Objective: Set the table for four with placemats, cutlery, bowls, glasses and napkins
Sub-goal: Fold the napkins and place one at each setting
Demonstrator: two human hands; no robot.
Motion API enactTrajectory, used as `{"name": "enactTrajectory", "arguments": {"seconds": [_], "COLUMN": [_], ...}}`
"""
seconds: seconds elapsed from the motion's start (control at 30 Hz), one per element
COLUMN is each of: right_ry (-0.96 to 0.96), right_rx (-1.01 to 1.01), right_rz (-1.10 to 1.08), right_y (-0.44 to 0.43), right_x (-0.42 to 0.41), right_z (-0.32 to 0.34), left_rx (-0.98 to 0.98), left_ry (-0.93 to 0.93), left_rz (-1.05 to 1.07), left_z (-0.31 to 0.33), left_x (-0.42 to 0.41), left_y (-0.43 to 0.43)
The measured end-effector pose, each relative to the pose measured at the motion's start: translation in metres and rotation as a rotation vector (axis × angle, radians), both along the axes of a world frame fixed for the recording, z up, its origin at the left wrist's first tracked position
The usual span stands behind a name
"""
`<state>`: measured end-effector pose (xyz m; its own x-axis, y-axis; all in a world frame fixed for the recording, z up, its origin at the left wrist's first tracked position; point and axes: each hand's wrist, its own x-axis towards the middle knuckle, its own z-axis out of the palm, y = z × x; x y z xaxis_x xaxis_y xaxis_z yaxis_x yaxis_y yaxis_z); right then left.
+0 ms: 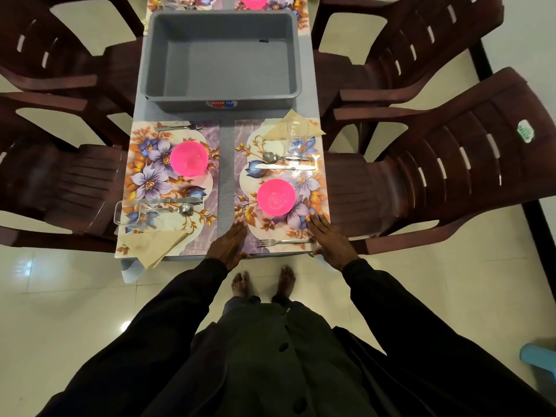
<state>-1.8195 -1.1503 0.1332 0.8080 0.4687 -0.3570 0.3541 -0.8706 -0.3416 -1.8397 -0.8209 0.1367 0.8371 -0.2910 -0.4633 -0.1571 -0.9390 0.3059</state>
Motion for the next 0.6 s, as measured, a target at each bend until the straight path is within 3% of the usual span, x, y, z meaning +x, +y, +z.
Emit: {"name": "enactTrajectory", "arguments": {"seconds": [0.6], "right_ry": [-0.028], "right_rx": [0.014], "right_rz": [-0.044], "right_y": [0.0046], "right_x": [0.0017], "right_z": [0.0039], "left_rx": [-0.048], "left_ry": [-0.012], "left_rz": [0.043], "left_z": [0.0017], "left_x": [0.0007], "left_y": [-0.0040]}}
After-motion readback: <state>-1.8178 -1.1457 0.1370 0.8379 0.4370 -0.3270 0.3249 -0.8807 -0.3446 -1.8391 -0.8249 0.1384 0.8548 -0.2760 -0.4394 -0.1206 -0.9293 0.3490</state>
